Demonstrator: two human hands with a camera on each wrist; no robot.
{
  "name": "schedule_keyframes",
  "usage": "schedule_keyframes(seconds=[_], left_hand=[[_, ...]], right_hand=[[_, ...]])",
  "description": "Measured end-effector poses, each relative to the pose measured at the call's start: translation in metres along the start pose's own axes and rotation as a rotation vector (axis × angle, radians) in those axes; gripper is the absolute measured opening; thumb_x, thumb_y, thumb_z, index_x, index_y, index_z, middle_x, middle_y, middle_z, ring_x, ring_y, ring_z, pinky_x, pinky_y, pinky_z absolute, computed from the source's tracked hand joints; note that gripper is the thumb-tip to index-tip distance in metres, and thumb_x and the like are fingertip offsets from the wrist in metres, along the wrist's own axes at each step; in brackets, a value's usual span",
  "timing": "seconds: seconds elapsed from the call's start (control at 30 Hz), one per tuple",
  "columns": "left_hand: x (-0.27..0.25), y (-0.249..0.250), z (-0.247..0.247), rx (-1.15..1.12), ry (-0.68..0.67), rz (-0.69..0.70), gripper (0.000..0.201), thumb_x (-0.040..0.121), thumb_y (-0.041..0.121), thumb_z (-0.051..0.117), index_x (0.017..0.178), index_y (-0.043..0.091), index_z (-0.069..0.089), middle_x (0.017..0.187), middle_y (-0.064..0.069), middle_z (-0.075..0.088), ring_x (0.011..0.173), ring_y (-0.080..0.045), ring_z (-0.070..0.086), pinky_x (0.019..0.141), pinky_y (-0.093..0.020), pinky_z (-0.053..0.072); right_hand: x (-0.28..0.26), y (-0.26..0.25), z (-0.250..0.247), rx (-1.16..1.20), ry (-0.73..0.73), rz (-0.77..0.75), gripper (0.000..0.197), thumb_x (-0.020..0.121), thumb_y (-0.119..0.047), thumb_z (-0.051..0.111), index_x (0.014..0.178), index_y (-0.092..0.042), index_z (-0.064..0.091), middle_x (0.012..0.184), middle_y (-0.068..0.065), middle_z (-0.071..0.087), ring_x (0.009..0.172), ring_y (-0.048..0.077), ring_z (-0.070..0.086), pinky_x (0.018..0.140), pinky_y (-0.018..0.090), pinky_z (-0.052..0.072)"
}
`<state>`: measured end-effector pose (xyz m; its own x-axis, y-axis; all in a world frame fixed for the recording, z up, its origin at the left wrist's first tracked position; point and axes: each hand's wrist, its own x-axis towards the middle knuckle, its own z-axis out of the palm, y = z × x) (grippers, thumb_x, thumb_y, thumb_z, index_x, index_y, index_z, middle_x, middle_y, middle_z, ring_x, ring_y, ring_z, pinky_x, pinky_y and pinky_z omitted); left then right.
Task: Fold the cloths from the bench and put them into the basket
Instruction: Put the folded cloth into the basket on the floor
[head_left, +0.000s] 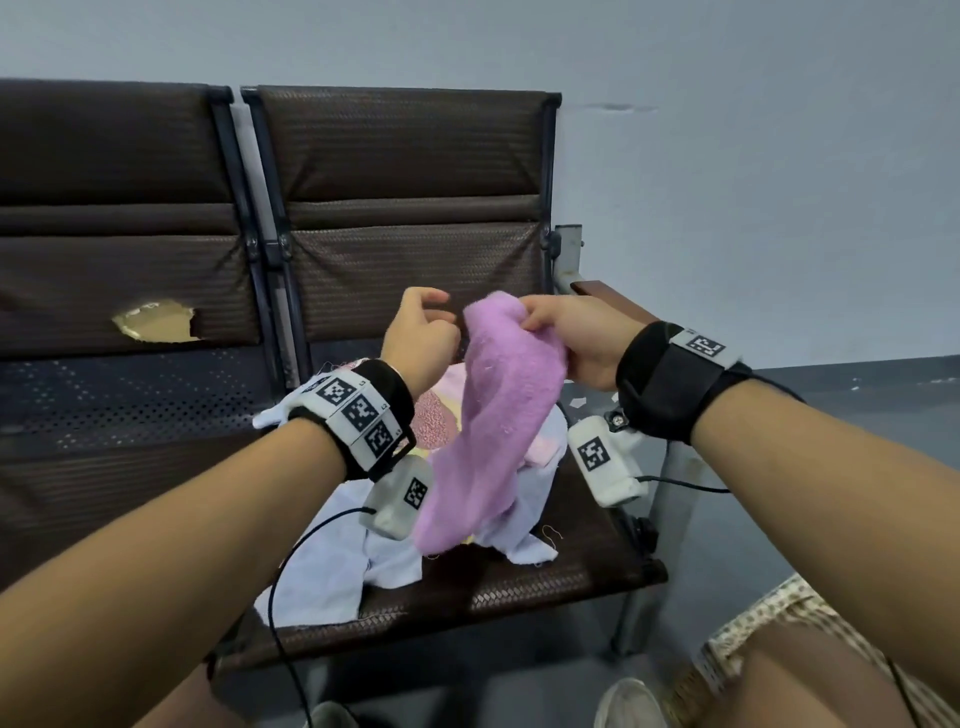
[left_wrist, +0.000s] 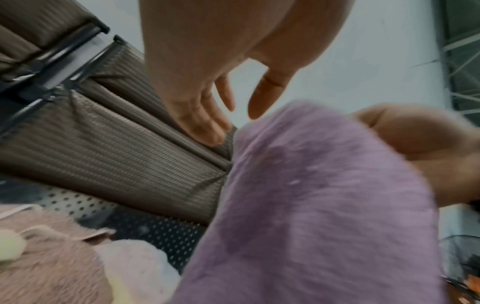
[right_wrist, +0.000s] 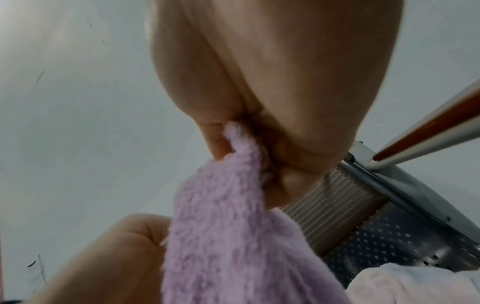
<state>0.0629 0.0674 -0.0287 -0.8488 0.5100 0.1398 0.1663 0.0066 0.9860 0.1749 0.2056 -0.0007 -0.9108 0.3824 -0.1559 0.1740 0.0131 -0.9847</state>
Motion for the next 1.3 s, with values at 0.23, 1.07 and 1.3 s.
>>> schedule_keyframes(seconds=[0.23,1.07,1.3], left_hand=[[0.012,-0.009,-0.014,-0.272,-0.574,-0.238,0.033,0.078,0.010,0.064,0.109,0.013,0.073,0.095,-0.007,0.072,0.084,-0.018,0.068,0.078,-0.032,0.054],[0.026,-0.076,-0.036,0.369,-0.394,-0.043,0.030,0.095,0.023,0.065,0.106,-0.005,0.071,0.100,-0.022,0.072,0.087,-0.026,0.064,0.089,-0.047,0.056],[-0.019,-0.139,-0.039,0.499,-0.947,-0.540,0.022,0.096,0.020,0.062,0.105,0.001,0.069,0.082,-0.008,0.069,0.066,-0.016,0.064,0.065,-0.023,0.055]], right_hand=[[0.000,-0.005,-0.018,-0.105,-0.125,-0.077,0.021,0.088,-0.012,0.054,0.090,-0.020,0.073,0.095,0.005,0.068,0.089,0.019,0.064,0.075,0.030,0.052],[0.023,0.084,-0.049,-0.732,0.111,-0.125,0.017,0.093,-0.019,0.057,0.082,-0.008,0.065,0.073,0.001,0.059,0.071,0.015,0.052,0.058,0.017,0.042],[-0.001,0.172,-0.036,-0.435,-0.320,0.461,0.012,0.098,-0.006,0.054,0.100,-0.002,0.065,0.075,0.004,0.065,0.058,0.011,0.062,0.055,0.023,0.054]])
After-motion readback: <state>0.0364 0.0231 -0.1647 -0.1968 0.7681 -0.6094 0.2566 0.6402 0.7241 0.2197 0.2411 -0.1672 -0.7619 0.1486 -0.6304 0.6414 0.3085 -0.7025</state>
